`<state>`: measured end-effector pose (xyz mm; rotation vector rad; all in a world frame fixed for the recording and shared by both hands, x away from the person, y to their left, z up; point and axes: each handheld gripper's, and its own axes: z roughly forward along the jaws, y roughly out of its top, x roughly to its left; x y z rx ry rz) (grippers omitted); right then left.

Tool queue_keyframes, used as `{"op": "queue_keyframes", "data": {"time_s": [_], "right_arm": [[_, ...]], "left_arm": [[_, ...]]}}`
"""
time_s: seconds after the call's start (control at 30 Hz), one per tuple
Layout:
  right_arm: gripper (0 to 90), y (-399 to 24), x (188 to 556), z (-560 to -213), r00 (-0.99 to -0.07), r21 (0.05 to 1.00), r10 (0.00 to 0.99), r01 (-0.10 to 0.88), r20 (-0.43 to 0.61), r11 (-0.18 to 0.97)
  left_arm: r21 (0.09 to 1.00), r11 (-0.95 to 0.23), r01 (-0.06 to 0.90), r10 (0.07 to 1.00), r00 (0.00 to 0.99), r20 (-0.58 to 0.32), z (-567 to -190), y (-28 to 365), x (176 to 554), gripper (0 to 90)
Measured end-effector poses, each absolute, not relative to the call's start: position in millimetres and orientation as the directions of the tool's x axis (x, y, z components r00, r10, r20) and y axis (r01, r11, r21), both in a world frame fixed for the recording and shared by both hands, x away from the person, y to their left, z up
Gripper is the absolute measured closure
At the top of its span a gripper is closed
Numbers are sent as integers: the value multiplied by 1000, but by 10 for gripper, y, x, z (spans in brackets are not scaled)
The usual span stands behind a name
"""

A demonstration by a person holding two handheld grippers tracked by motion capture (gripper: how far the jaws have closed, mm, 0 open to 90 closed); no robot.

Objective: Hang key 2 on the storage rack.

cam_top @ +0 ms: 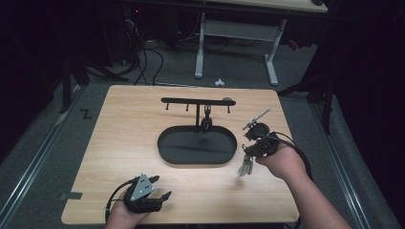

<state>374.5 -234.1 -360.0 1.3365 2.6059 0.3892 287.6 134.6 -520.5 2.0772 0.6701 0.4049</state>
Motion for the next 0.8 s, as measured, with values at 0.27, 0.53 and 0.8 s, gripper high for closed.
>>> {"op": "queue_keyframes", "data": {"time_s": [0.27,0.53,0.8], "right_arm": [[862,-2325,3752,-3556,-577,311,815,767,-49,561],[863,-2310,3798,-3490,-576,324,816,765,-46,557],[862,-2255,3937,-3484,-567,332,822,769,-39,546]], "left_arm": [[835,-457,307,600,800,34,-5203,1346,2876,308],[836,-457,305,600,799,37,-5202,1344,2873,307],[838,-454,303,602,798,38,-5201,1353,2874,307]]}}
